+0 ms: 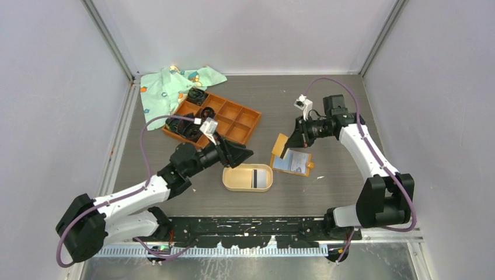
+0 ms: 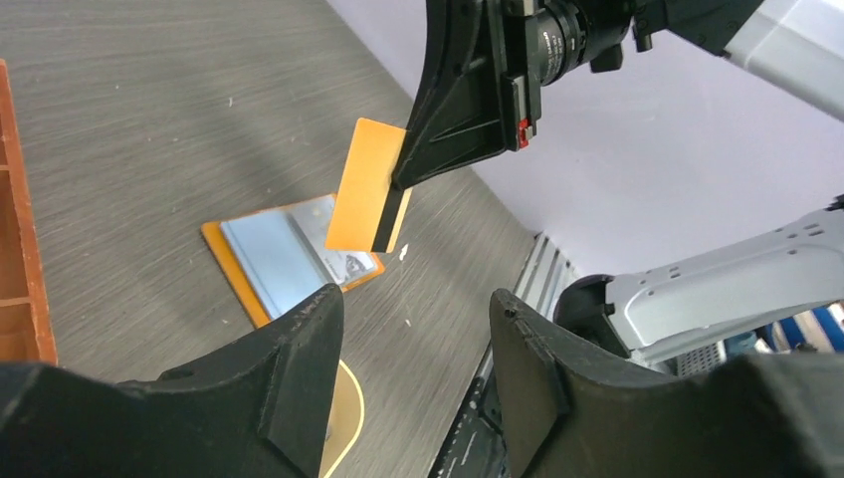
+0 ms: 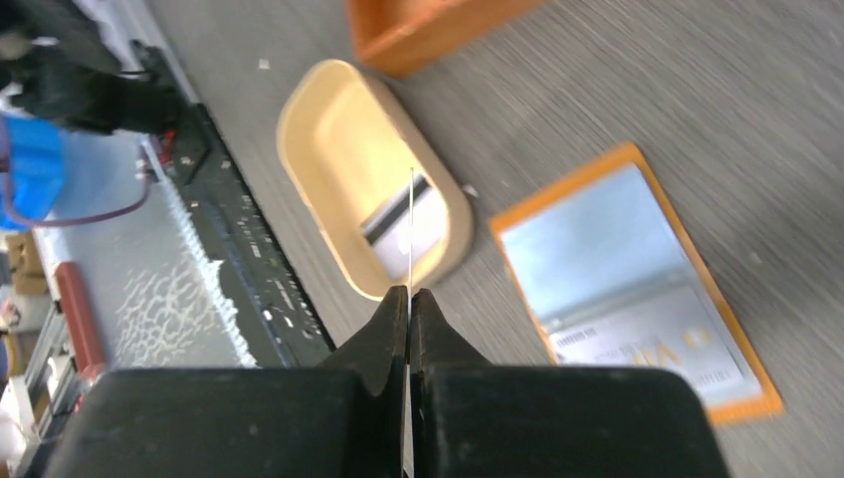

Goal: Put the credit cards into the card holder
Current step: Insert the credit card into the card holder.

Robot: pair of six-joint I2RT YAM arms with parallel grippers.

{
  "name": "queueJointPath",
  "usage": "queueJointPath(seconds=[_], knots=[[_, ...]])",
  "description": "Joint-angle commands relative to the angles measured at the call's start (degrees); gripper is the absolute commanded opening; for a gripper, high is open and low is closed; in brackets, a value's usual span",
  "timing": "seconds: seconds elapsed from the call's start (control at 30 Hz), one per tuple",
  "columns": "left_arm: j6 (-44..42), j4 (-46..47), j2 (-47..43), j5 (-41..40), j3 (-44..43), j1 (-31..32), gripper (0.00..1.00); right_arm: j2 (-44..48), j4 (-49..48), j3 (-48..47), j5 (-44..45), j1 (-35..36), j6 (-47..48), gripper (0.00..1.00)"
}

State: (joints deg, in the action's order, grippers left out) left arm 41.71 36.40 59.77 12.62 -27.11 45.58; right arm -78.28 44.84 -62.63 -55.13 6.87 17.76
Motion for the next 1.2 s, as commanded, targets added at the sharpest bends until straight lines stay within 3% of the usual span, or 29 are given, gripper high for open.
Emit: queueJointPath(seconds=[0.0, 0.2, 0.3, 0.57, 0.83, 1.17], knots=[[-4.5, -13.8, 6.5, 3.7, -9.3, -0.3, 0.56, -0.6, -1.5, 2.0, 10.1, -2.4, -4.3, 0.01], [-1.5, -20.5, 20.7, 7.1, -19.9, -0.2, 0.54, -4.3, -3.0, 4.8, 11.2, -8.7, -9.3, 0.01], [-3.4, -27.0, 25.0, 2.5, -25.3, 0.8, 0.54, -5.4, -3.5, 5.7, 12.9, -10.2, -10.9, 0.01], [-5.1, -31.5, 36.1, -2.2, -31.9, 4.3, 0.55, -9.8, -3.4, 5.8, 14.1, -12.2, -13.2, 0.01], [-8.7, -36.2, 43.0, -4.0, -39.3, 4.5, 0.56, -12.7, -3.5, 4.6, 18.2, -12.2, -15.2, 0.01], [-9.4, -42.8, 49.8, -4.7, -46.0, 4.5, 0.56, -17.6, -4.0, 2.8, 16.1, -12.2, -16.8, 0.01]])
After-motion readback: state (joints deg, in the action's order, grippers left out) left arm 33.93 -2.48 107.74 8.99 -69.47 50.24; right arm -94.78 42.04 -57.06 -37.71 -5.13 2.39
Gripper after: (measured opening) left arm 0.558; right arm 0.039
